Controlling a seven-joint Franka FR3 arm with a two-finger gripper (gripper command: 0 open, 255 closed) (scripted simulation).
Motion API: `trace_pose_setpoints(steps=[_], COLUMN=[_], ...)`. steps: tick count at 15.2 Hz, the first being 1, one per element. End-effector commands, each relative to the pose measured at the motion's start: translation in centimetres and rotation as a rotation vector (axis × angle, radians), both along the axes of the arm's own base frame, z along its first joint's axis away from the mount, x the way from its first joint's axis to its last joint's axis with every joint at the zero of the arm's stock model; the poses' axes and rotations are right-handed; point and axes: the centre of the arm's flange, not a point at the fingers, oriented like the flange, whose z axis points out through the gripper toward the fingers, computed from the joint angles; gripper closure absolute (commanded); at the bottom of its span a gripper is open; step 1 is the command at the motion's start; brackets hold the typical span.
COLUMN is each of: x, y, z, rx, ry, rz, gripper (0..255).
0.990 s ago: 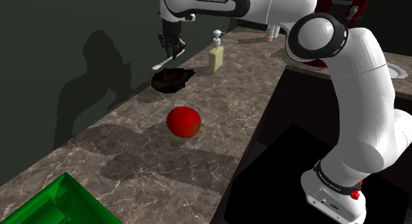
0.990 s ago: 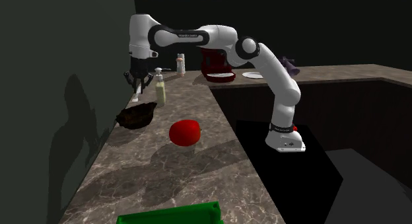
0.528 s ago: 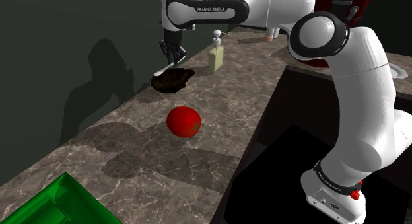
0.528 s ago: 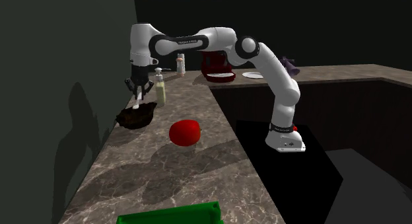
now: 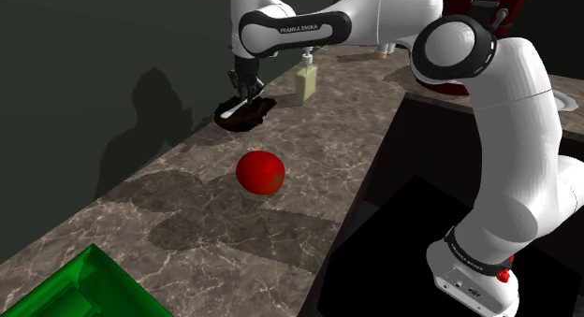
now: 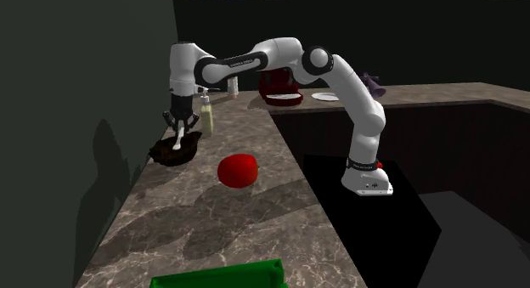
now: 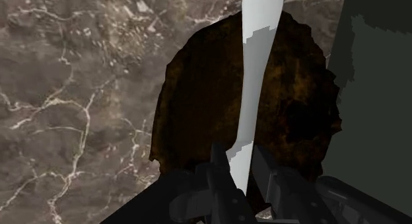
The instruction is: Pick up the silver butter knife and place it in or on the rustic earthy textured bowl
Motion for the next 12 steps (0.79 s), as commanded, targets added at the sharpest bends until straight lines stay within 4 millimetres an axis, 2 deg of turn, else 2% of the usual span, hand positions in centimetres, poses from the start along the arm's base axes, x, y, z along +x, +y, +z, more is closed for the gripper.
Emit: trace_pose_setpoints(steps=[1,6,7,12], x=[0.04,0.04,0.04,0.04], y=[0.01,0.01,0.01,0.01], z=[-0.21,-0.21,-0.21,-0.21], rx=[0.0,0.0,0.0,0.0], ry=[-0.001,-0.001,-0.001,-0.001], rz=[0.0,0.0,0.0,0.0], gripper=[255,255,0,0])
